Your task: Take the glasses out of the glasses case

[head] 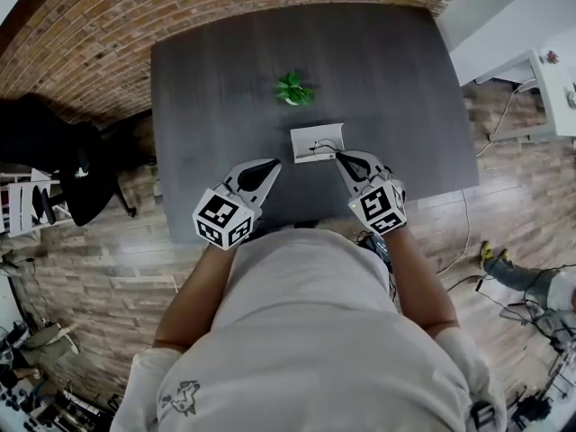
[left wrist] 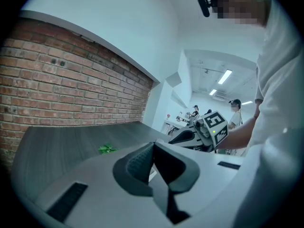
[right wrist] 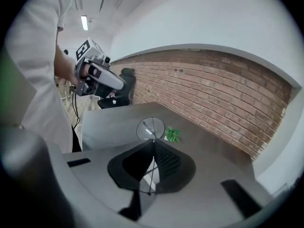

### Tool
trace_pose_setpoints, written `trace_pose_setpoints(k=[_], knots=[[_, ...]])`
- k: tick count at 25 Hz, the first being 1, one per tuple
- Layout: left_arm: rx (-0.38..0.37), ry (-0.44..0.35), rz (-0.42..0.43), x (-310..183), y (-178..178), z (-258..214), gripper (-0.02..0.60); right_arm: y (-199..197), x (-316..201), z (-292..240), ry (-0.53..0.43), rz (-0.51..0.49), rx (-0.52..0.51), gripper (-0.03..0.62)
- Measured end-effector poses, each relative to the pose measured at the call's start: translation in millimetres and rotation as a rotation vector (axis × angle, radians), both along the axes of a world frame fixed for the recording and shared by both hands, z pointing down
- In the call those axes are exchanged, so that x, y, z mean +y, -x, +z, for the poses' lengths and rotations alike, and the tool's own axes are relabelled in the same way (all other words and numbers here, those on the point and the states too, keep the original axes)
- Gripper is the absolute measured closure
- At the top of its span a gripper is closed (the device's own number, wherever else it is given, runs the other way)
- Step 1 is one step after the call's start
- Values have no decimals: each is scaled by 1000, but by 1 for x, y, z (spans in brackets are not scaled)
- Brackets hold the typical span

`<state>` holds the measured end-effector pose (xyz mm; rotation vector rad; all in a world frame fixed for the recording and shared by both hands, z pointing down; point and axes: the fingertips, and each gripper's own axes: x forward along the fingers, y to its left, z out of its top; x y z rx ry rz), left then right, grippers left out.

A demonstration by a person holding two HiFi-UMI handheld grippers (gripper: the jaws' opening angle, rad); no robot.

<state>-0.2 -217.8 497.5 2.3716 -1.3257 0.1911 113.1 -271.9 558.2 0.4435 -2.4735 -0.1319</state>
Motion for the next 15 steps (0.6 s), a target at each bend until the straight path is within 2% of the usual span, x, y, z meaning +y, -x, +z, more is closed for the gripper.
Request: trace_pose_setpoints(k=[9,15], knots=[[-8,-31,116,32,16,-15,571,12,37,-31,-11,157,-91,582],[-6,-43,171,59,36,-21,571,27,69,-45,-45,221,-109,582]])
